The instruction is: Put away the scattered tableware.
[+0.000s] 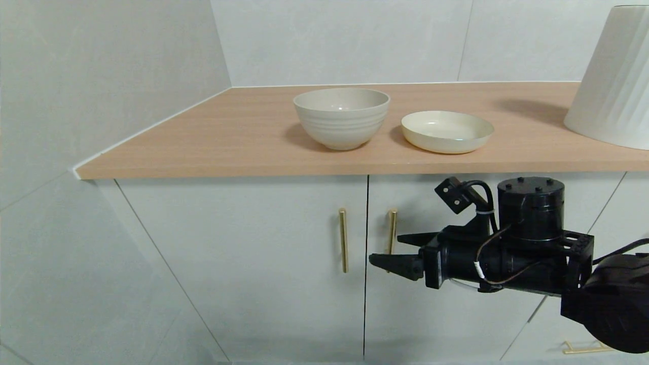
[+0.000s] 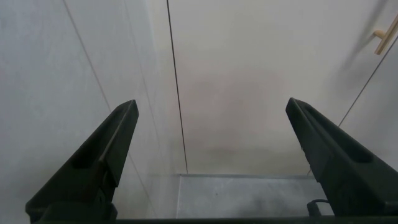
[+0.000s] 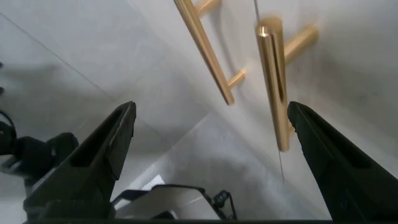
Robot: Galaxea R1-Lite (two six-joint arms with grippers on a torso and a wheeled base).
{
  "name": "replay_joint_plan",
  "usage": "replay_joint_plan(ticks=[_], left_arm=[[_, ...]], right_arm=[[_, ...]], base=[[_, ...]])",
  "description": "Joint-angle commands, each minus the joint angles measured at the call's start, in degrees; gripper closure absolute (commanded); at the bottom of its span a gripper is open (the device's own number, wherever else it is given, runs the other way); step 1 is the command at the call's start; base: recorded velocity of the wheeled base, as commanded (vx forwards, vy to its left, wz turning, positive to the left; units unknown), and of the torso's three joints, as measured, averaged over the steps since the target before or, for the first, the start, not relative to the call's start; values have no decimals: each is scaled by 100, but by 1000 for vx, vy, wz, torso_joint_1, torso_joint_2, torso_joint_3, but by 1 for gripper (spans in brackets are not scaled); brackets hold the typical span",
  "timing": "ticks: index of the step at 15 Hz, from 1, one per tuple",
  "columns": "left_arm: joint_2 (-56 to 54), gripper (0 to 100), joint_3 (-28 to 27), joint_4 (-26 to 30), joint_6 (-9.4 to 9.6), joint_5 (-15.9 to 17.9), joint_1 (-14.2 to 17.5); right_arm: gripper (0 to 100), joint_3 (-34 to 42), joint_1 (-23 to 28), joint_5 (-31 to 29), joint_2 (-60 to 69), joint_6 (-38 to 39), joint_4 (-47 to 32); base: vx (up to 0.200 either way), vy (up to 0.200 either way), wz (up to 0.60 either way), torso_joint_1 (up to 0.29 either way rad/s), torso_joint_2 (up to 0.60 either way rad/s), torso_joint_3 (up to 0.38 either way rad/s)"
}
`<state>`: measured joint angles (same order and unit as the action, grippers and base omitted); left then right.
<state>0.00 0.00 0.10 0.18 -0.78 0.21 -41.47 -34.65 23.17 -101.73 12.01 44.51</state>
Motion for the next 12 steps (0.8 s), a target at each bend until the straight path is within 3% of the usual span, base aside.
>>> replay_joint_plan(ticks=[1,12], left_arm=[[0,0,0,-1,-1,-1,6],[0,0,0,-1,-1,-1,6]], right_arm=[[0,16,2,-6,-128,3,32],[0,34,-42,-129,-620,496,1130]], base=[[0,0,0,0,0,0],[0,0,0,0,0,0]])
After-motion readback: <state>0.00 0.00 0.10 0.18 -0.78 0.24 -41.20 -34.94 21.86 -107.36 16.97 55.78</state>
